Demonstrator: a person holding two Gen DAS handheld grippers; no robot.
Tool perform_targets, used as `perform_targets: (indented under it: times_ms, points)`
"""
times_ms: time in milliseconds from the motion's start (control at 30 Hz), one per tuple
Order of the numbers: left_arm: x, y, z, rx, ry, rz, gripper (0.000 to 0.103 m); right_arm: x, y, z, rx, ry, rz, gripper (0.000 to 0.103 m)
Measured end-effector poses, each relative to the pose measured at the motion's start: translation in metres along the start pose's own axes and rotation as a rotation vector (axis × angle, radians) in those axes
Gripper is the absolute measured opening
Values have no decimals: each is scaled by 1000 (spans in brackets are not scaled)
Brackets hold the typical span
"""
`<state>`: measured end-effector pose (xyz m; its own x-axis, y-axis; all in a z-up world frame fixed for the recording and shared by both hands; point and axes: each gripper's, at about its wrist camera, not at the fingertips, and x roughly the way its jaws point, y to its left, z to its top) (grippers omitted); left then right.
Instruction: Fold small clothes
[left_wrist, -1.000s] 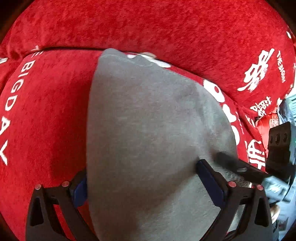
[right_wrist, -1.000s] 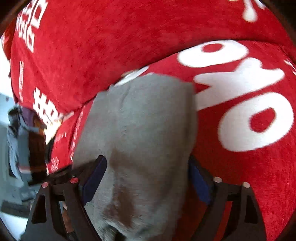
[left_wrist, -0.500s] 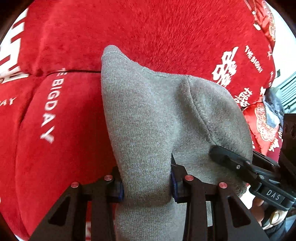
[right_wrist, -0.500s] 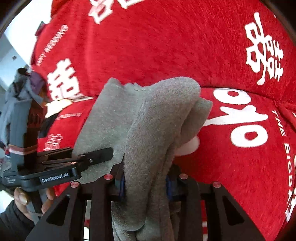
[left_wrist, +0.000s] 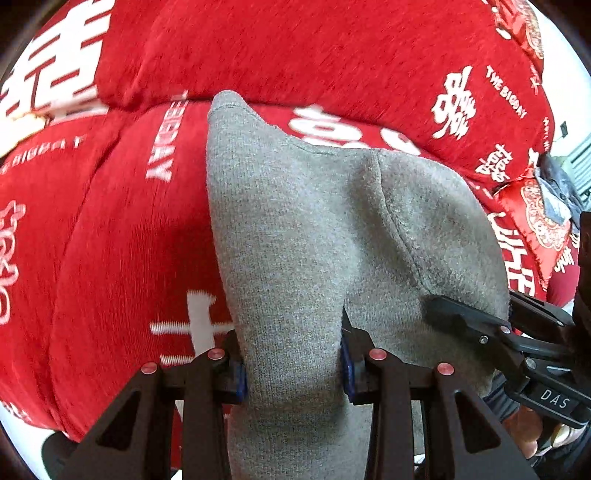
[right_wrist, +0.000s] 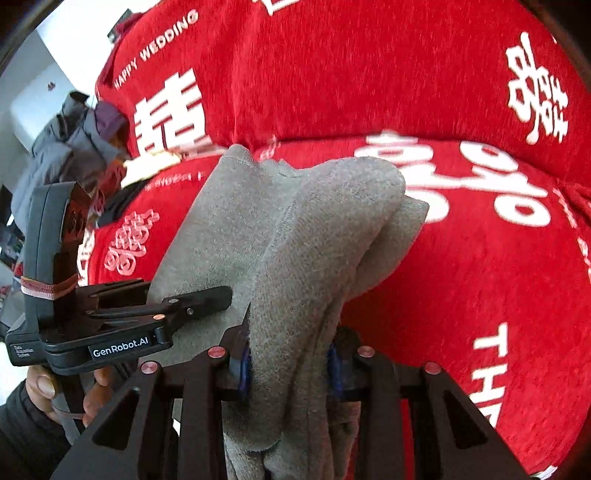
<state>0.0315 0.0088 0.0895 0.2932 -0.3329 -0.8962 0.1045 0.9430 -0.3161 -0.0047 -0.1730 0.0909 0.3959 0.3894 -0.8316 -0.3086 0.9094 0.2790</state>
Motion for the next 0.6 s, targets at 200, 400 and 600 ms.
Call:
perform_targets:
  times_ms: [200, 400, 600]
  points:
    - [20, 25, -14, -81, 1, -33, 54, 26, -17, -13, 29, 25, -5, 35]
    - [12, 45, -26, -141, 4, 20, 89, 29, -56, -13, 160, 91, -24, 56]
    - [-41, 18, -42, -21, -114, 120, 89, -20, -82, -30, 212, 0, -16, 60]
